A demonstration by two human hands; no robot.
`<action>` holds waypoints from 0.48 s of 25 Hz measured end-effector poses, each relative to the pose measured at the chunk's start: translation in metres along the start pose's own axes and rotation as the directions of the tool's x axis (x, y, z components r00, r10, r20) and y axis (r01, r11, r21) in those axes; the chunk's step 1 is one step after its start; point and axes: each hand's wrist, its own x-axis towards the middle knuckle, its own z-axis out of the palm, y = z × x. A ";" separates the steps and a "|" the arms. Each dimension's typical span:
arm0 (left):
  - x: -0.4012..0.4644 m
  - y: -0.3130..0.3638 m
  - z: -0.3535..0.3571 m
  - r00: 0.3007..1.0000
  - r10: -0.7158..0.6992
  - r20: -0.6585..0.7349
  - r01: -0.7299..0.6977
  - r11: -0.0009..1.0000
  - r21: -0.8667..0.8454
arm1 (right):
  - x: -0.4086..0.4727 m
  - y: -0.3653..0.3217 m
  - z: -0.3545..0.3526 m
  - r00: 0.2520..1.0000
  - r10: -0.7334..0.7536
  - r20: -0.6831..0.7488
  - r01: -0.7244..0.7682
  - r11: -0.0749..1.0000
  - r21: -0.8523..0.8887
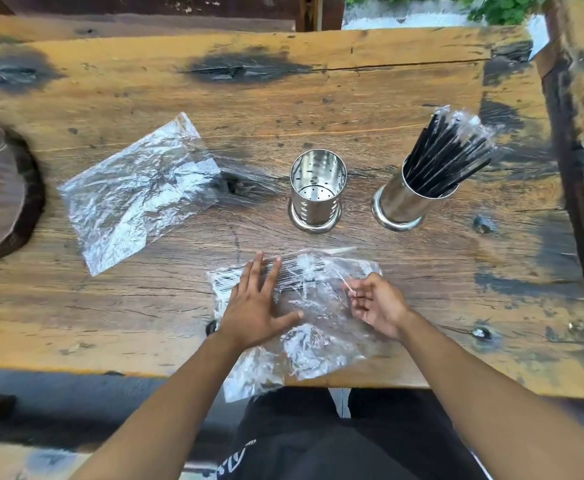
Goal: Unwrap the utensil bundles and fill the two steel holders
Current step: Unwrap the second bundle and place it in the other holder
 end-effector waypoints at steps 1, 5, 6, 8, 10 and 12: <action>-0.002 -0.004 -0.003 0.999 0.002 -0.046 -0.003 0.999 -0.035 | 0.003 -0.002 -0.002 1.000 0.006 0.007 -0.005 0.993 -0.120; -0.002 -0.028 -0.005 0.969 -0.069 -0.235 0.078 0.997 0.027 | 0.004 -0.014 -0.004 0.988 0.048 0.148 0.004 0.943 -0.332; -0.002 -0.035 -0.005 0.970 -0.111 -0.215 0.122 0.992 0.040 | 0.004 -0.016 -0.004 0.981 0.064 0.182 -0.006 0.954 -0.301; 0.001 -0.050 -0.003 0.978 -0.178 -0.114 0.187 0.979 0.077 | 0.007 -0.019 -0.002 0.977 0.052 0.207 -0.002 0.972 -0.233; 0.006 -0.059 0.000 0.985 -0.162 -0.065 0.169 0.977 0.127 | 0.012 -0.018 0.000 0.954 0.062 0.292 -0.045 0.997 -0.064; 0.009 -0.060 0.003 0.987 -0.145 -0.070 0.153 0.980 0.126 | 0.014 -0.012 0.009 0.941 0.068 0.330 -0.080 0.997 0.021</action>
